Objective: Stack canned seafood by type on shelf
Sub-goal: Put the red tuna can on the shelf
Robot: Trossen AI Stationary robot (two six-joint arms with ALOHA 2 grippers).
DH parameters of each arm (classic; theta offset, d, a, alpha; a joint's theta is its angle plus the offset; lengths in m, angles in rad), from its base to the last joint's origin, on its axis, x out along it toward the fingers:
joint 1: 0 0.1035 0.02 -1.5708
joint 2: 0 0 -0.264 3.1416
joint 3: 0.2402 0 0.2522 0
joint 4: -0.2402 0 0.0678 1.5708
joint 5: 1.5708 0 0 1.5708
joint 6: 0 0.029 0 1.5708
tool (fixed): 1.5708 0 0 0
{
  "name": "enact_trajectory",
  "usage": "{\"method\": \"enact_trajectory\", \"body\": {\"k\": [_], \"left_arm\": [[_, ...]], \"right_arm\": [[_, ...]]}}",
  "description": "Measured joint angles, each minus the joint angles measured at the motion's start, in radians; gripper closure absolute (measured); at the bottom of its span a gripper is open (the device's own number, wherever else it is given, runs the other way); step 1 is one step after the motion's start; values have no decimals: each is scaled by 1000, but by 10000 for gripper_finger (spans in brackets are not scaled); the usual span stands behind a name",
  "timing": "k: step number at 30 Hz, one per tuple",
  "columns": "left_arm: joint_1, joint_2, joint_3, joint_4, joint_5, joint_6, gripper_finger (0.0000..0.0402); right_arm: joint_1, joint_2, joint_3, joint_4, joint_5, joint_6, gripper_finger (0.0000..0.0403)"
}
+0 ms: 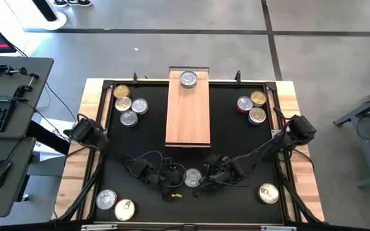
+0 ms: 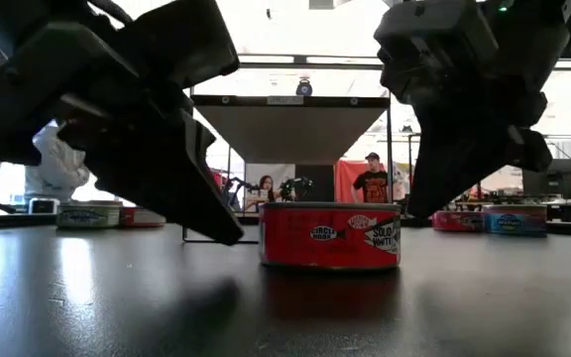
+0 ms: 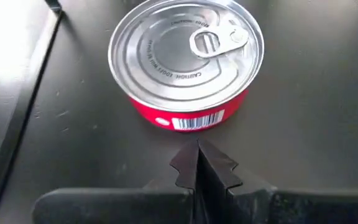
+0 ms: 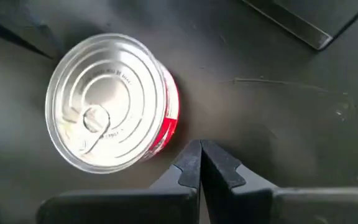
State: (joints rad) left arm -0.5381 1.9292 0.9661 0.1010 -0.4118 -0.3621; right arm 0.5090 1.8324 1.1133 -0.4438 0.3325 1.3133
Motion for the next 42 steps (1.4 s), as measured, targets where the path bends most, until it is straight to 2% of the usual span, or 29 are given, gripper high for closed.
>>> {"method": "enact_trajectory", "body": {"k": [14,27,34,42], "left_arm": [[29,14,0,33,-19,25,401],[35,50,0,71,43,3,401],[30,62,2,65,45,-18,401],[30,65,2,65,39,-7,401]], "right_arm": [[-26,67,0,120,-51,-12,403],[-24,68,9,158,-33,17,403],[-12,60,76,83,-46,29,403],[-2,56,199,-19,-51,-32,403]]}}
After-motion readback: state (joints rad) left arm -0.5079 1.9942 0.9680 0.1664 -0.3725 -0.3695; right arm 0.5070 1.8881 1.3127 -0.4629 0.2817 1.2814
